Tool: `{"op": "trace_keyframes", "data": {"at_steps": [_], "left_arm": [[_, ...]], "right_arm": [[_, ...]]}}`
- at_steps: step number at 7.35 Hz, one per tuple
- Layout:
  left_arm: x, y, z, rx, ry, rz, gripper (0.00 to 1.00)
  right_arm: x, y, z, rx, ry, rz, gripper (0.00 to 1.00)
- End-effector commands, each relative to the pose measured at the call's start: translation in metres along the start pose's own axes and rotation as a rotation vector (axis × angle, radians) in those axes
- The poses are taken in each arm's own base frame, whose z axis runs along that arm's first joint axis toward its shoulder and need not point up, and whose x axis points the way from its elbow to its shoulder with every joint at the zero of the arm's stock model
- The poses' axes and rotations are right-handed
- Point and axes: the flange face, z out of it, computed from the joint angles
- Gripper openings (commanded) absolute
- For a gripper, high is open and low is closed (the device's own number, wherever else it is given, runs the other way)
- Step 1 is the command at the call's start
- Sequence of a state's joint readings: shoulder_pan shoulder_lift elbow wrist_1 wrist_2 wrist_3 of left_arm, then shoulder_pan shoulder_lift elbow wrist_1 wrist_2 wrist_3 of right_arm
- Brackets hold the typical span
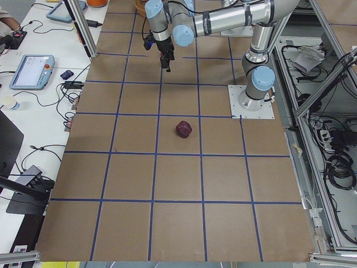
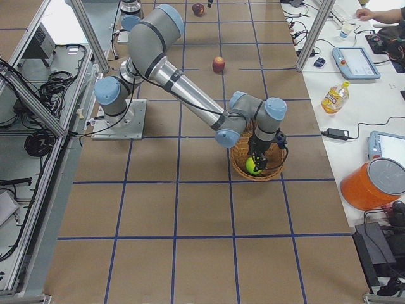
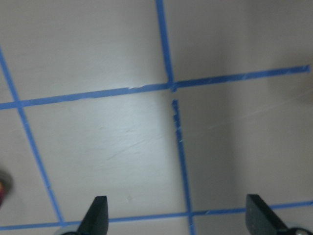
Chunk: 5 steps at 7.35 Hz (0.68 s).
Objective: Put all apples into basket
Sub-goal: 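Release green apple in basket while left gripper moves to dark apple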
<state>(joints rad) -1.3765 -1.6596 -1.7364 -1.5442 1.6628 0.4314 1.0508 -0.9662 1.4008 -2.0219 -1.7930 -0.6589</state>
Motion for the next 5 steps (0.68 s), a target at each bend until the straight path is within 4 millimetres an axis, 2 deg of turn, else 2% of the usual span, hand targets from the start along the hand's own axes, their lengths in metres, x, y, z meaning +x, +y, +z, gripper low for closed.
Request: {"op": "trace_keyframes", "data": {"at_steps": [1,2,3,4,5], "left_arm": [[-0.092,0.043,0.033,0.031,0.033,0.063,0.98],[-0.126,0.058,0.053,0.054,0.033,0.116,1.00],[-0.166,0.073,0.081,0.092,0.010,0.190,1.00],[-0.195,0.090,0.113,0.128,-0.026,0.244,1.00],[-0.202,0.105,0.141,0.134,-0.039,0.309,1.00]], "right_arm": [[-0.042,0.009,-0.054,0.026,-0.154,-0.028,1.00],[-0.075,0.010,-0.082,0.011,-0.175,-0.006,1.00],[-0.131,0.002,-0.112,0.005,-0.169,0.001,1.00],[-0.200,-0.005,-0.136,0.000,-0.158,0.044,1.00],[-0.270,-0.012,-0.150,-0.002,-0.165,0.069,1.00]]}}
